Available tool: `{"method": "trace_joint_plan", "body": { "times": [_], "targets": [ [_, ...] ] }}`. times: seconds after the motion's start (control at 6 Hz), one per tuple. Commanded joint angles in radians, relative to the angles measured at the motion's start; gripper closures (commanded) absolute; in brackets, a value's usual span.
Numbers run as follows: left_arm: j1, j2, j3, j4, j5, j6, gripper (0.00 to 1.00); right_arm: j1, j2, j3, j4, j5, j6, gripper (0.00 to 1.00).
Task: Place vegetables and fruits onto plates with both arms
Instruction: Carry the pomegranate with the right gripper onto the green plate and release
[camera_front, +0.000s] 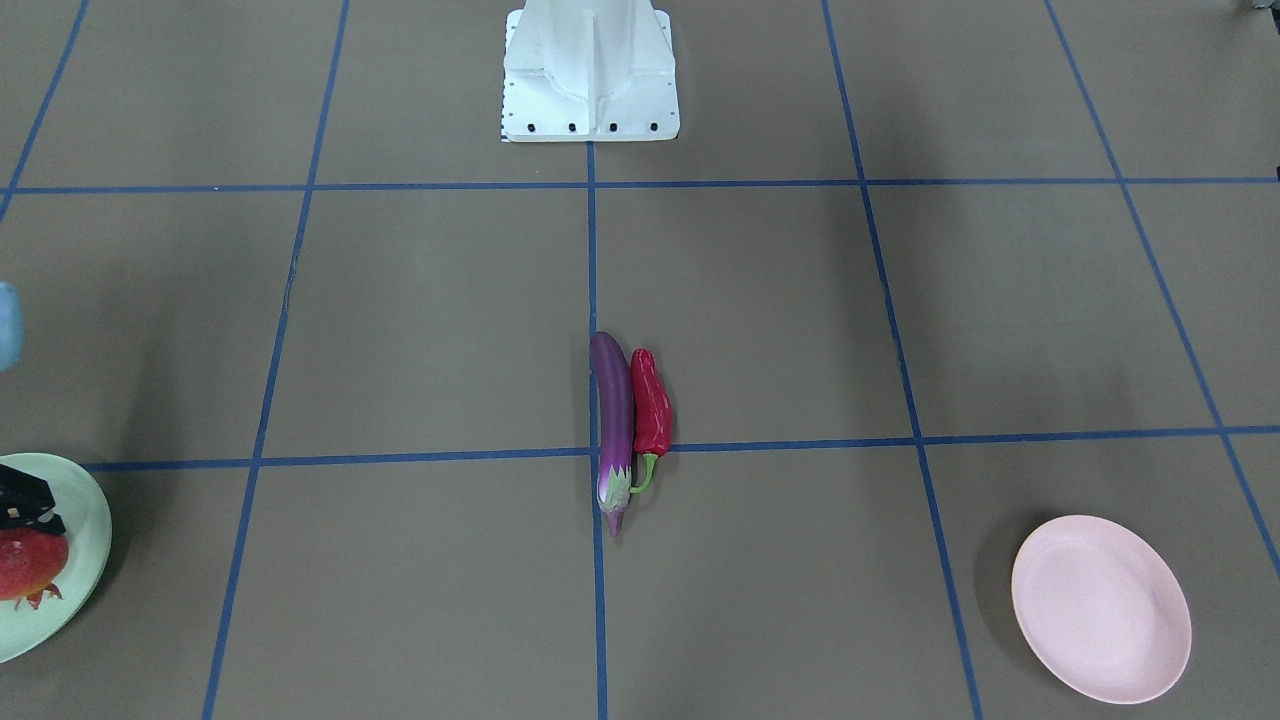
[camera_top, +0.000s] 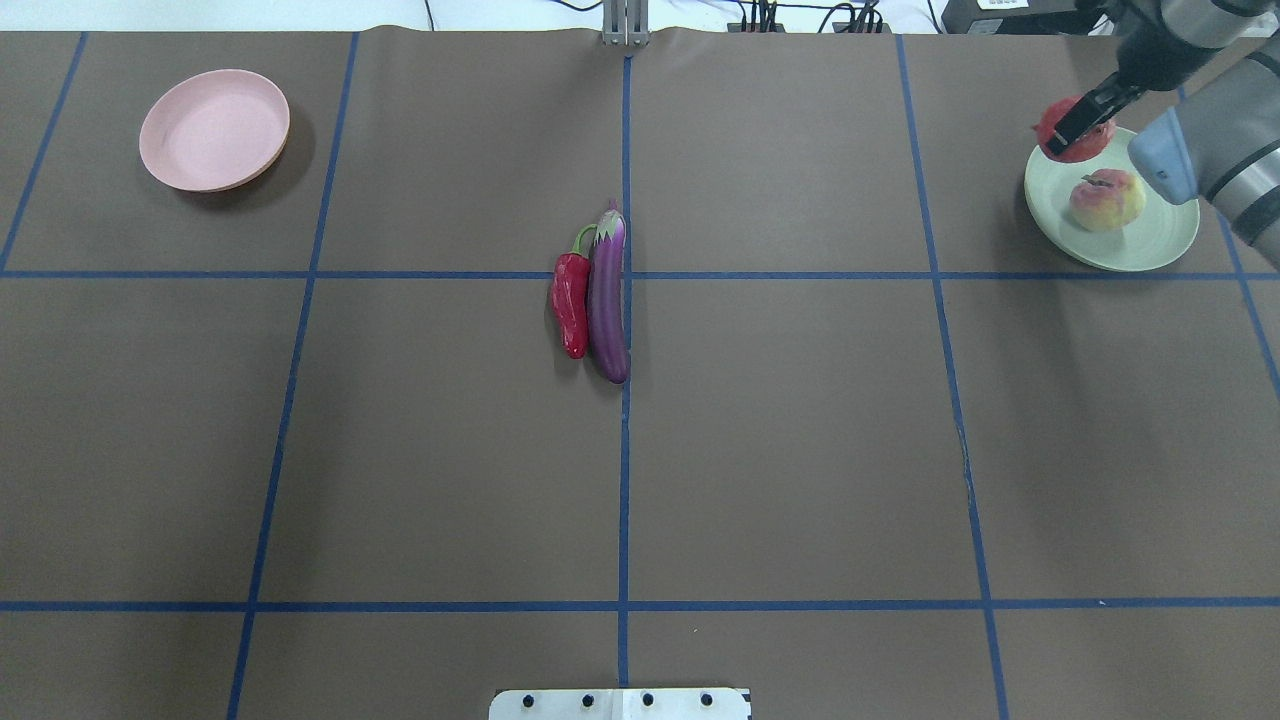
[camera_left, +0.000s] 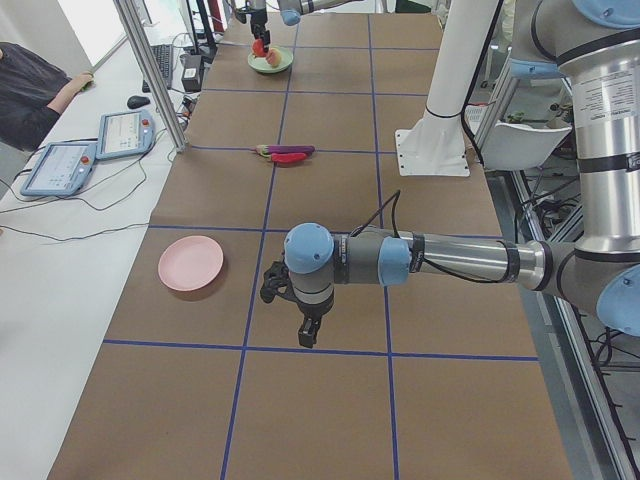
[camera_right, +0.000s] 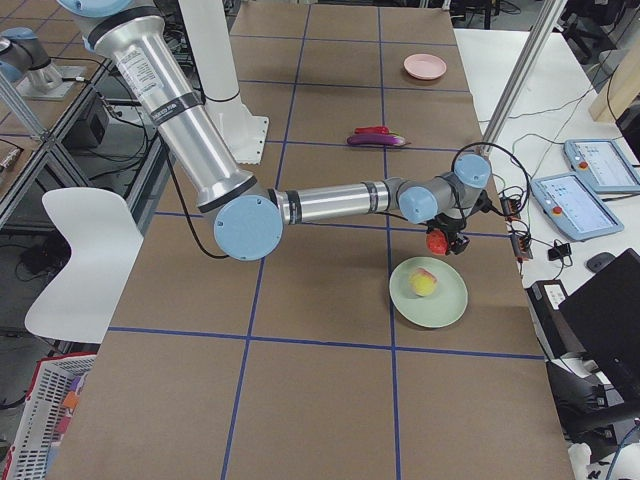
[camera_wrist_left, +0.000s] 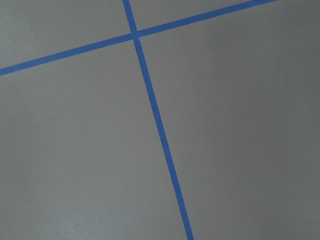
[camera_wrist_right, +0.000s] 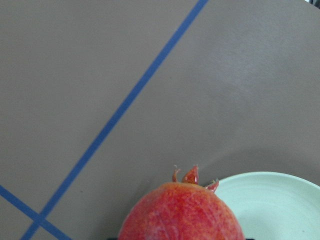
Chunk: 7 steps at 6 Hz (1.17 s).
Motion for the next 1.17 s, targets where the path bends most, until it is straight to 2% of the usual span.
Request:
{"method": "trace_joint_plan", "body": {
  "times": [0.0, 0.17, 0.33, 0.5, 0.83, 1.0],
  "targets": [
    [0.000, 0.000, 0.000, -0.003, 0.000, 0.001, 0.00, 0.049, 0.022, -0.161, 0.077, 0.005, -0.014, 1.00],
    [0.000, 0.000, 0.000, -0.003, 0.000, 0.001, 0.00, 0.060, 0.022, -0.170, 0.091, 0.002, 0.109, 1.00],
    [0.000, 0.000, -0.003, -0.003, -0.002, 0.001, 0.00, 0.062, 0.020, -0.168, 0.106, -0.002, 0.235, 0.58],
    [0.000, 0.000, -0.006, -0.003, -0.002, 0.001, 0.00, 0.063, 0.014, -0.168, 0.142, -0.027, 0.279, 0.01],
    [0.000, 0.000, -0.005, -0.003, -0.002, 0.001, 0.00, 0.085, -0.003, -0.136, 0.140, -0.042, 0.340, 0.01],
    [0.000, 0.000, -0.005, -0.003, -0.002, 0.001, 0.00, 0.103, -0.054, -0.050, 0.115, -0.036, 0.339, 0.01]
  ]
}}
